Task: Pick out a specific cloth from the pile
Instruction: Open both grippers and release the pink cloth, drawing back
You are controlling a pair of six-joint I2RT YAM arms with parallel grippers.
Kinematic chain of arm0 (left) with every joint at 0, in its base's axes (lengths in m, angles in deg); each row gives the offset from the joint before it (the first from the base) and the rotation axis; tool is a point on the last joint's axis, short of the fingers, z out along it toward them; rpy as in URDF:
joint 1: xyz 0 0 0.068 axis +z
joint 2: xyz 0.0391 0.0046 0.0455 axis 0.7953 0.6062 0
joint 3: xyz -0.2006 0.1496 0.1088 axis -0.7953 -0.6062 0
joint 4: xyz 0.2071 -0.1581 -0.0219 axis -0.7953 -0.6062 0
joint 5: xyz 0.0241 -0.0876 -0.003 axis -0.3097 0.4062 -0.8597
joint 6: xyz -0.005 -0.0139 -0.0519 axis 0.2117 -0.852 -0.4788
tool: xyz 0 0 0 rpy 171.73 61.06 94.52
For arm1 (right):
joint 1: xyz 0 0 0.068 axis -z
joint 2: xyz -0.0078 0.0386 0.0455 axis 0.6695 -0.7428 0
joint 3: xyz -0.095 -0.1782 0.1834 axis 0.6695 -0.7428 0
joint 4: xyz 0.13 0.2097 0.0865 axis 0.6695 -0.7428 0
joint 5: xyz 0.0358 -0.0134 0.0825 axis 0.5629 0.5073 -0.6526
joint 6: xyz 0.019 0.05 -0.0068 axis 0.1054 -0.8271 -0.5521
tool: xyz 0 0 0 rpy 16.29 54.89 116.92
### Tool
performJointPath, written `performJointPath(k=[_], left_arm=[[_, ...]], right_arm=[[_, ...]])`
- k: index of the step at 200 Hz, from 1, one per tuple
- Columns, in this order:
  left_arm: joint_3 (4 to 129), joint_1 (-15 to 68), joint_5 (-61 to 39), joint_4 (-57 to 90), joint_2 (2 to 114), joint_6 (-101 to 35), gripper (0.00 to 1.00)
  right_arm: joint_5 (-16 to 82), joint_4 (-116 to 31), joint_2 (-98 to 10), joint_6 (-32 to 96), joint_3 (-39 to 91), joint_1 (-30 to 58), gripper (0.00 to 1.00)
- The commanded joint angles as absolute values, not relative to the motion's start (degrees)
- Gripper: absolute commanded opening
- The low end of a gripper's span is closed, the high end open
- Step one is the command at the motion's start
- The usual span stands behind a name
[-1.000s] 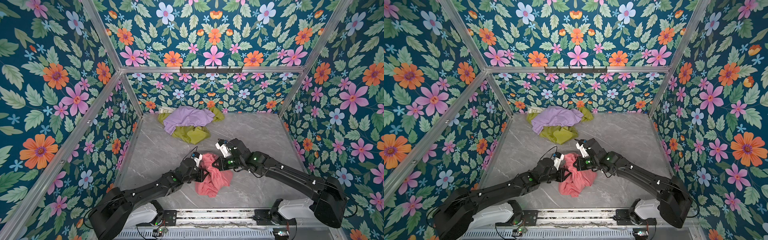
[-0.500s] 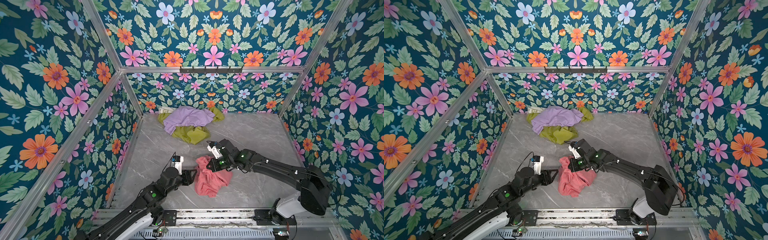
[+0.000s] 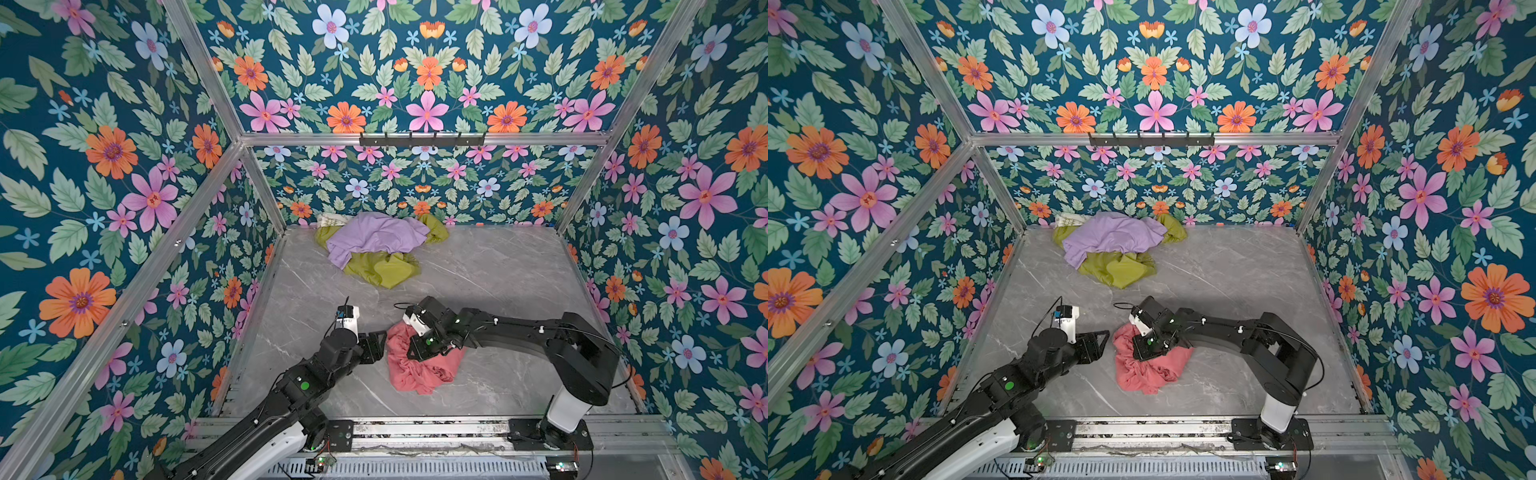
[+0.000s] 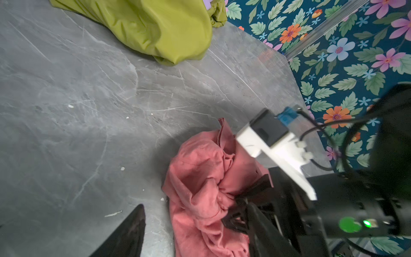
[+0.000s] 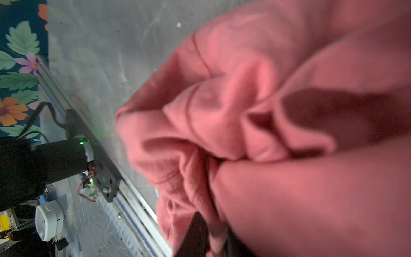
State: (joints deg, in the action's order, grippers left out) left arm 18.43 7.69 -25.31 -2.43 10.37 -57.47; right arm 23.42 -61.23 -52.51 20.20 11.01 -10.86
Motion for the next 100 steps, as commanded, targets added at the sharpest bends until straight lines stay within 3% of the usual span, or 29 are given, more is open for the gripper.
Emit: performJointPath(k=[1,21,51,81,100], left_arm=[[20.06,7.74,-28.14,-3.81,10.31,-54.03,0.72],[21.24,7.8,-30.2,-4.68,9.85,-52.44,0.75],[22.77,7.74,-33.0,-4.49,7.18,-49.79,0.77],[24.14,7.8,-47.86,-5.37,6.31,-46.7,0.99],[22.4,7.83,-56.56,-5.49,9.28,-45.59,0.97]], right_arm=[[25.01,-66.09,-47.34,21.7,12.77,-10.88,0.3],[25.77,-69.24,-42.69,21.89,13.76,-10.88,0.44],[25.49,-71.07,-36.58,21.26,15.22,-10.84,0.75],[37.82,-74.54,-30.27,24.78,15.62,-6.74,0.85],[39.8,-68.73,-24.42,24.38,8.95,1.51,0.86]])
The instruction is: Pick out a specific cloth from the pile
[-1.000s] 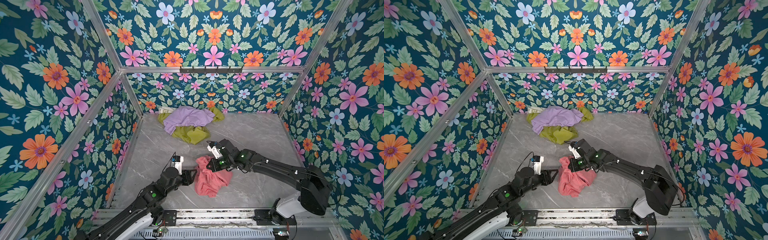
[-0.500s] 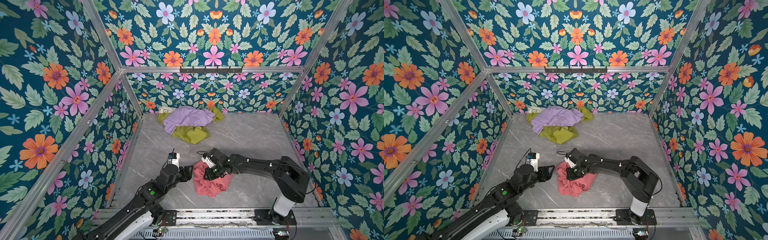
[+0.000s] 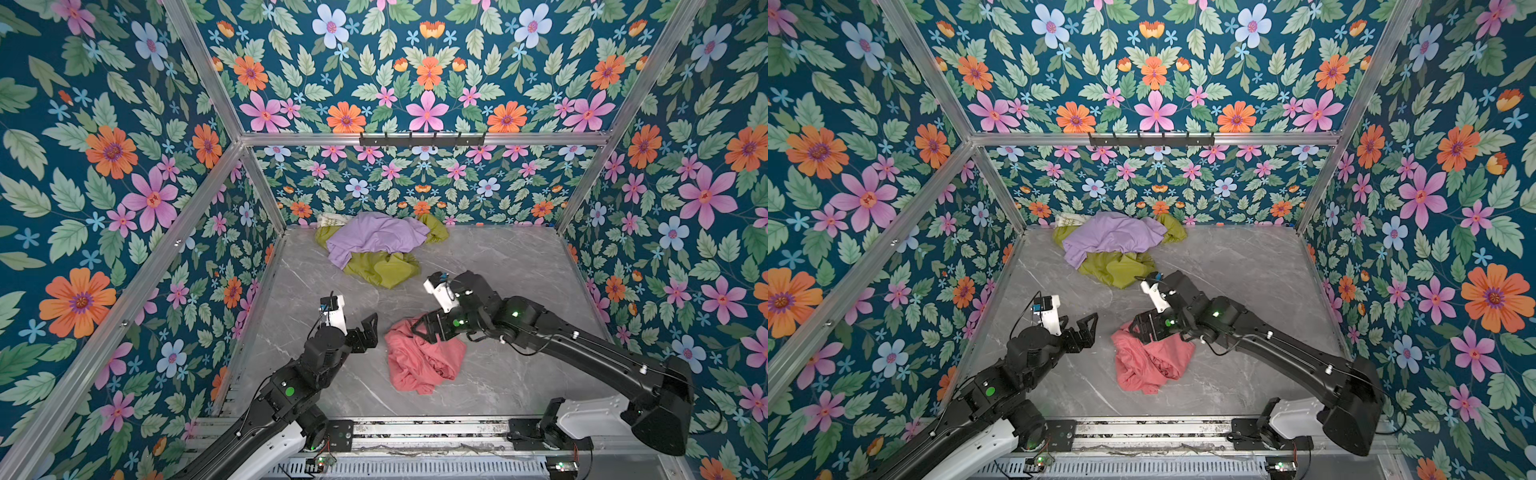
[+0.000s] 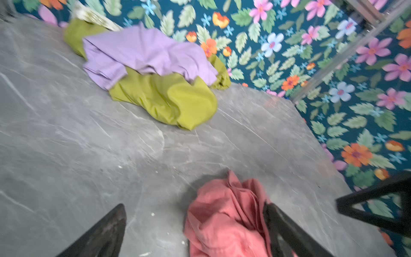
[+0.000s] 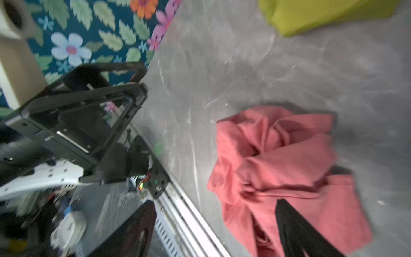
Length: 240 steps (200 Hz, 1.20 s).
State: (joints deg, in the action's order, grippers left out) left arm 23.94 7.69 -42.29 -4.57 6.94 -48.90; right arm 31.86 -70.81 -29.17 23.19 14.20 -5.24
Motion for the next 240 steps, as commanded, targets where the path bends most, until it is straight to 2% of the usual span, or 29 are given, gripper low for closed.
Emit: performJointPath(k=[1,23,52,79,94,108,125,142,157,182,195,200,207,214,224,229,240], left_arm=[[22.12,7.84,-57.15,-5.16,9.39,-45.42,0.96],[20.76,8.12,-68.73,-0.27,11.8,-42.75,0.99],[16.31,11.48,-69.47,12.18,14.29,-28.14,0.99],[11.0,21.02,-61.74,20.36,15.19,-22.03,0.99],[7.96,28.13,-56.92,27.68,18.25,-19.26,0.99],[6.51,36.71,-50.54,33.94,23.94,-18.9,0.99],[6.16,47.73,-38.76,43.06,32.5,-21.59,0.99],[5.36,52.38,-32.85,58.8,43.52,-20.56,0.97],[7.24,52.42,-29.0,66.32,50.36,-16.62,0.95],[11.28,52.5,-29.02,72.69,58.74,-17.93,0.94],[10.06,52.43,-26.49,79.22,63.75,-17.76,0.91],[9.37,52.41,-26.01,82.36,66.17,-17.61,0.9],[9.74,52.42,-27.37,86.93,68.71,-17.68,0.92],[10.14,52.5,-27.53,83.68,67.75,-18.4,0.99],[10.15,52.5,-27.81,83.61,67.74,-18.51,1.0],[9.51,52.39,-28.1,86.51,68.39,-18.1,1.0],[9.26,52.42,-28.73,85.92,67.99,-18.42,1.0]], right_arm=[[39.71,-68.33,-24.09,24.36,8.55,1.82,0.86],[40.27,-64.25,-17.72,25.84,4.48,4.62,0.89],[48.48,-64.67,-10.54,29.77,-0.12,4.77,0.9],[64.75,-54.62,-2.13,35.33,-14.04,4.94,0.89],[74.45,-38.99,2.65,44.6,-25.43,5.1,0.89],[76.82,-23.74,4.62,54.14,-34.64,8.1,0.9],[72.02,-20.92,0.51,51.45,-37.32,19.3,0.89],[67.09,-10.26,-6.16,51.24,-40.57,26.21,0.87],[65.78,1.41,-12.67,54.18,-42.66,28.44,0.9],[61.82,13.44,-24.23,53.48,-41.87,33.34,0.93],[59.36,13.85,-27.8,50.86,-40.07,34.85,0.94],[57.26,14.29,-29.78,50.49,-39.59,35.95,0.99],[57.92,14.39,-32.69,49.69,-38.2,36.4,0.99],[56.63,18.9,-36.4,48.96,-38.29,37.47,0.99],[57.1,24.04,-41.29,49.94,-37.85,37.49,0.99],[57.02,22.62,-41.67,50.21,-37.16,37.53,0.99],[53.17,10.0,-37.74,47.31,-34.45,39.34,0.99]])
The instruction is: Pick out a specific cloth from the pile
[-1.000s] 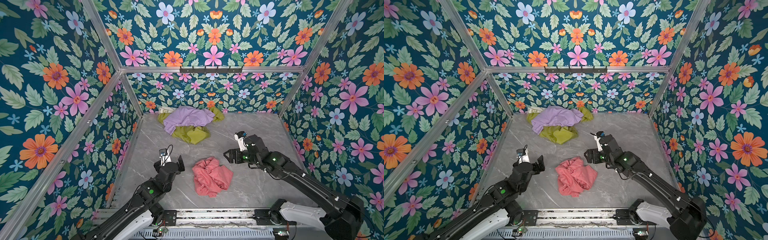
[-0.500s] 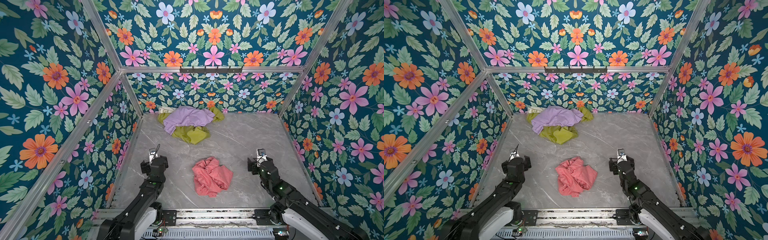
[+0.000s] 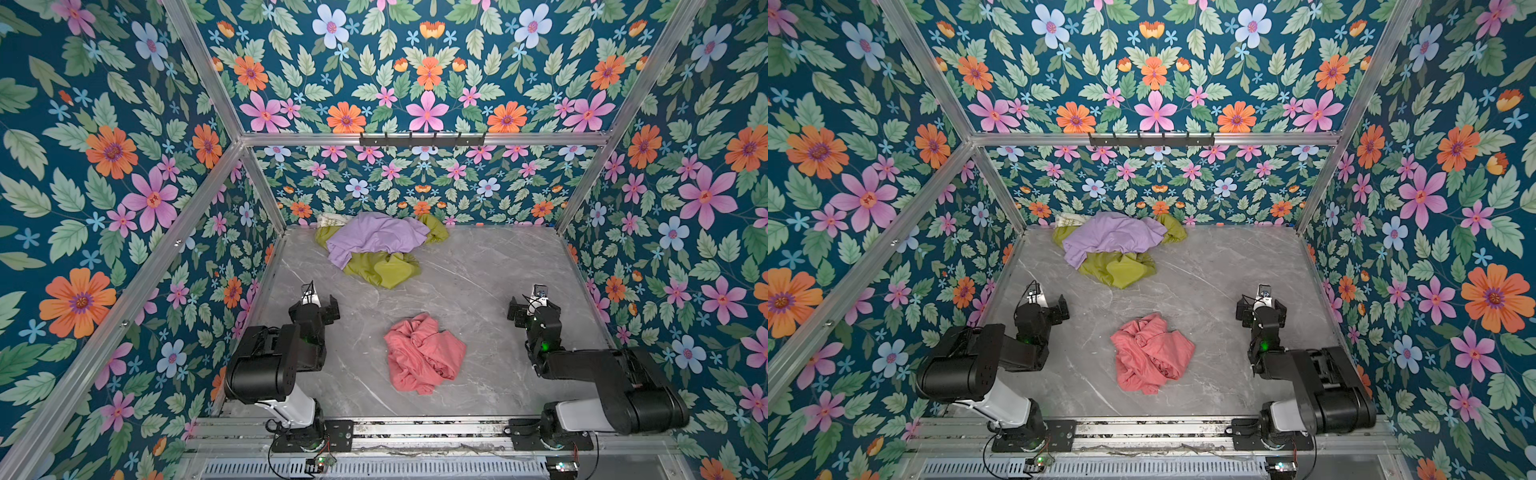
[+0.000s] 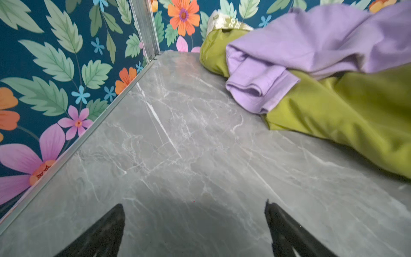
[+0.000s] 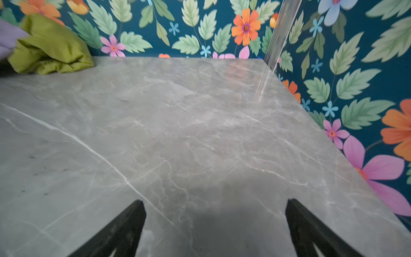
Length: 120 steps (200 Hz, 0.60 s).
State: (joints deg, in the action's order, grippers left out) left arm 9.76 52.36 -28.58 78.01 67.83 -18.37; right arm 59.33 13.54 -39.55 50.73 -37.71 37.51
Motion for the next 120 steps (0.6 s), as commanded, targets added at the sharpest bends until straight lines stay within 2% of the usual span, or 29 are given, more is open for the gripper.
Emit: performJointPath(k=[1,11,22,39,47,59,120], left_arm=[[9.31,52.42,-28.77,85.68,67.88,-18.43,1.0],[9.46,52.42,-29.12,86.56,68.36,-18.3,1.0],[9.6,52.08,-28.18,85.55,68.17,-17.73,1.0],[11.34,52.49,-22.92,82.93,68.38,-16.43,1.0],[11.42,52.43,-23.34,82.97,68.54,-16.24,1.0],[11.74,52.49,-22.87,82.41,68.57,-16.28,1.0],[11.49,52.59,-22.66,82.83,68.5,-16.35,1.0]], right_arm=[[52.46,9.66,-37.7,47.08,-34.29,39.71,0.99],[50.3,12.16,-39.9,45.85,-33.44,42.28,0.99],[50.1,6.01,-37.89,44.81,-32.41,42.43,0.99],[50.22,10.28,-39.25,45.44,-33.03,42.46,0.99],[50.1,6.55,-37.97,44.93,-32.39,42.39,0.99],[50.26,10.36,-39.3,45.43,-33.04,42.43,0.99],[50.18,7.76,-38.41,45.17,-32.55,42.38,0.99]])
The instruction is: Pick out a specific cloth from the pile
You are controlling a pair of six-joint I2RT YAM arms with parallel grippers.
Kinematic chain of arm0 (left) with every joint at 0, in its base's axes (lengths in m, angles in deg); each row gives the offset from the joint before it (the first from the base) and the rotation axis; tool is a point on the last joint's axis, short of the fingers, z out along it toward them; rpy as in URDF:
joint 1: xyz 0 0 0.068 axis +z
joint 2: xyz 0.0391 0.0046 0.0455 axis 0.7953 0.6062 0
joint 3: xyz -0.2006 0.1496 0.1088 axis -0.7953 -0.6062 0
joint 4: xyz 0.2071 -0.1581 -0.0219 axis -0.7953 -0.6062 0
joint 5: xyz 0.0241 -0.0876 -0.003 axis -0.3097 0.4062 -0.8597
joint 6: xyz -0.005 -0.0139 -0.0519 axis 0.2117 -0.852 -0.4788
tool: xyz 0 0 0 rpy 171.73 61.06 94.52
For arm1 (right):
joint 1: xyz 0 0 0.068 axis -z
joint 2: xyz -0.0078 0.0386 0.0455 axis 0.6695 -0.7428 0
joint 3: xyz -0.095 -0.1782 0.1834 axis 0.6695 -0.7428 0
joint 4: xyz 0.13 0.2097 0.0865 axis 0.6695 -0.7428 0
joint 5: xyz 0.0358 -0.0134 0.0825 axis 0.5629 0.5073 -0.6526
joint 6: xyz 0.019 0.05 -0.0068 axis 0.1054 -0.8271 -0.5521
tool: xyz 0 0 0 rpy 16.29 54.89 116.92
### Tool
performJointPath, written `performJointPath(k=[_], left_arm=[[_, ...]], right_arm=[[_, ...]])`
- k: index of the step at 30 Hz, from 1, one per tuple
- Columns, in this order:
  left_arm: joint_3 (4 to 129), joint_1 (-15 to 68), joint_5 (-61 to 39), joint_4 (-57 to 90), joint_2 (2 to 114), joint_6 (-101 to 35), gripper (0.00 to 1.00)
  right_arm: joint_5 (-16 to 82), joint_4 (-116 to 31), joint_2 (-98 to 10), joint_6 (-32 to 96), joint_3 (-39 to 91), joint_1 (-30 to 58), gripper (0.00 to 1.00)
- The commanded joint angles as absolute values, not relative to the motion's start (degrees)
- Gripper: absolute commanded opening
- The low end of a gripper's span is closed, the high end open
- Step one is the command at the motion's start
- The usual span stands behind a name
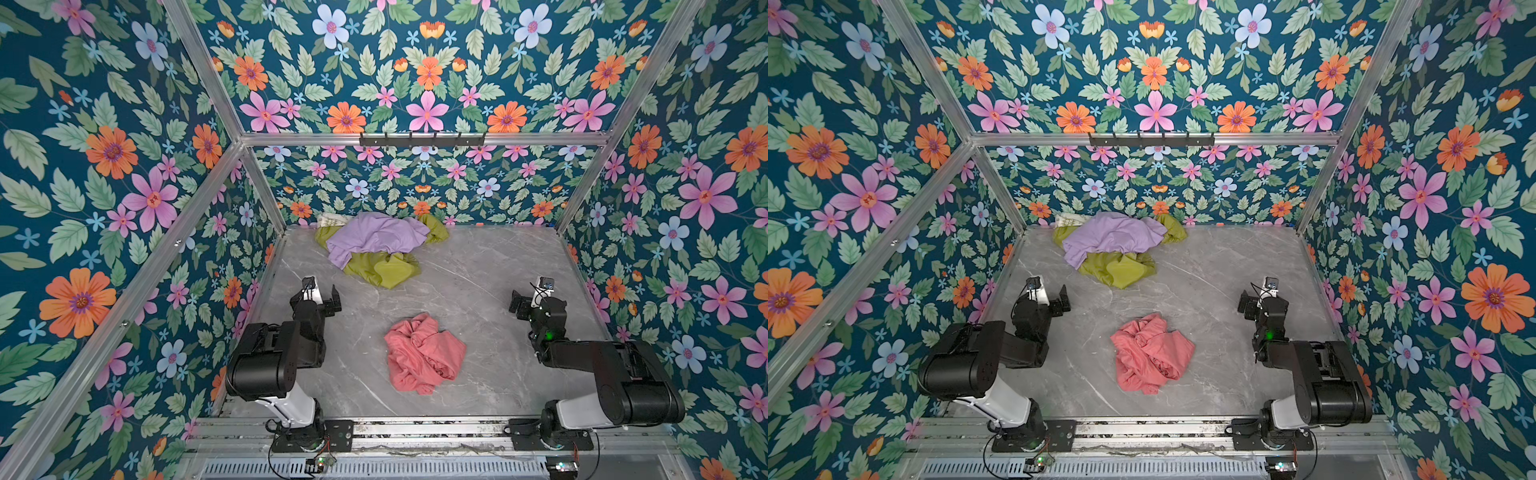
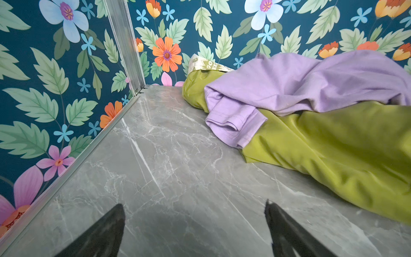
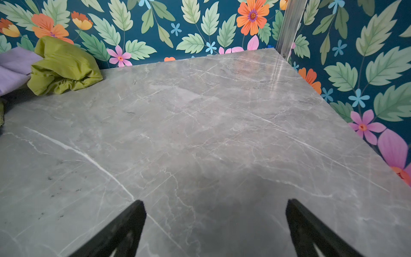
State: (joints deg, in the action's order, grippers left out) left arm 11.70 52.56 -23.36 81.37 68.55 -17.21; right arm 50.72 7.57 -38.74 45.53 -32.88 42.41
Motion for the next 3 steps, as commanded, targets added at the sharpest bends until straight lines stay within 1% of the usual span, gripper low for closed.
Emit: performJointPath(k=[1,3], left_arm=[[11.48,52.59,-22.66,82.86,68.49,-16.29,1.0],[11.11,52.59,-22.93,83.32,68.35,-16.24,1.0]], right_arm=[[50.13,7.84,-38.43,45.22,-32.59,42.42,0.99],[50.2,7.95,-38.5,45.25,-32.65,42.4,0.99]])
